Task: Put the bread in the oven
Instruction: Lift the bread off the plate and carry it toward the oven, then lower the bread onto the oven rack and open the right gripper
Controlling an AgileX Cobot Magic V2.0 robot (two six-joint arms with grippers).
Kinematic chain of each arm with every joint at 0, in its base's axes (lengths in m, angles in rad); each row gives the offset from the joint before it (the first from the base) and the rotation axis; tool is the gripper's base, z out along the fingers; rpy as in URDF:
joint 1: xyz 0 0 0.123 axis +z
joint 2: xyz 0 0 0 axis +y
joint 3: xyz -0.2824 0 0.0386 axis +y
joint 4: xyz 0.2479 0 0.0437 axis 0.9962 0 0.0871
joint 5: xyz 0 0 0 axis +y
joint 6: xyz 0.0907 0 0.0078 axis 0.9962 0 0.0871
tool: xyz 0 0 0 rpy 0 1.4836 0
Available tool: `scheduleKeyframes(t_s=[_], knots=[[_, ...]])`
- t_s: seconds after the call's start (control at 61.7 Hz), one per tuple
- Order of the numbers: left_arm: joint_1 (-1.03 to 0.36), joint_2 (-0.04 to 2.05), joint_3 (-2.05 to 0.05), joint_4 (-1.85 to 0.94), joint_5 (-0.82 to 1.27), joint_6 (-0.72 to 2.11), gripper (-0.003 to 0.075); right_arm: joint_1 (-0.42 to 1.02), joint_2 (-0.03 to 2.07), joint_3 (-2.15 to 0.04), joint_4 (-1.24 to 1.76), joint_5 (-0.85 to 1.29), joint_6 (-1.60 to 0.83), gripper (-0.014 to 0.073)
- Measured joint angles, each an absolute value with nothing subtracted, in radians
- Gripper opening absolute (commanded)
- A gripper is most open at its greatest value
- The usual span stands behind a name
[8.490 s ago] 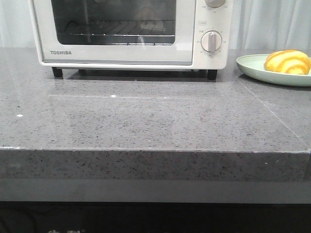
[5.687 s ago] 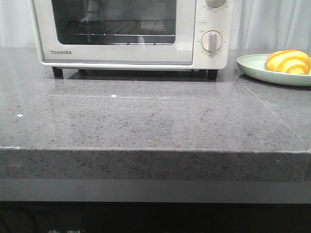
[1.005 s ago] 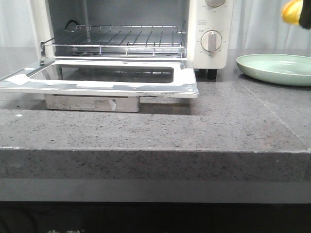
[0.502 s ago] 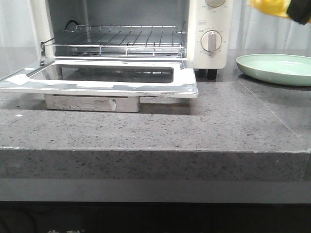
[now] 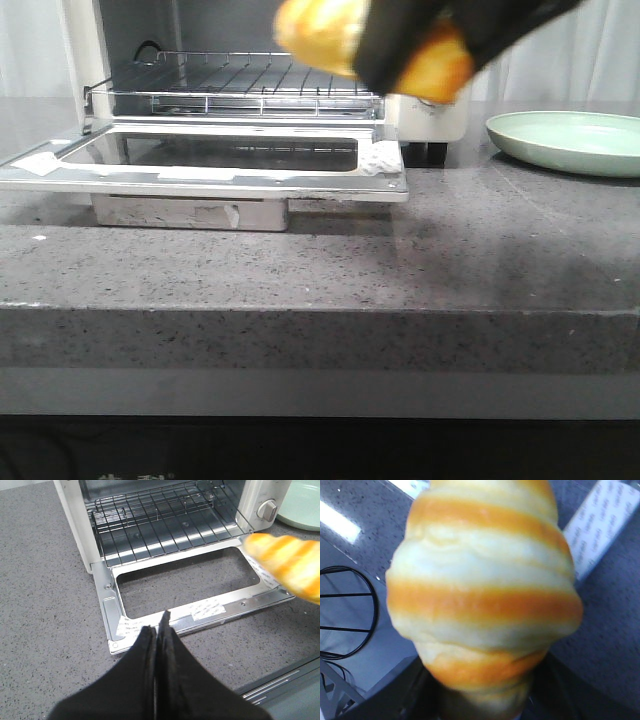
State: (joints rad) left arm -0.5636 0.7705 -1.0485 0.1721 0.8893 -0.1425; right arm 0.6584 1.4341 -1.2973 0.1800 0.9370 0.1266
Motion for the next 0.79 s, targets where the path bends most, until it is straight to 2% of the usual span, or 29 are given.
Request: scheduleKeyframes(t_s=[0.421,0.794], knots=[[-0.564,0.771,-1.048,0.172,0.889,-0.142,-0.0018,0.707,1.802,-1.811,-0.120,1.055,0.358,0.0090],[-0.564,0.771,-1.048,0.172,0.889,-0.142,-0.0018,0.707,2.102,-2.213,-0.325,1.190,0.389,0.0090]])
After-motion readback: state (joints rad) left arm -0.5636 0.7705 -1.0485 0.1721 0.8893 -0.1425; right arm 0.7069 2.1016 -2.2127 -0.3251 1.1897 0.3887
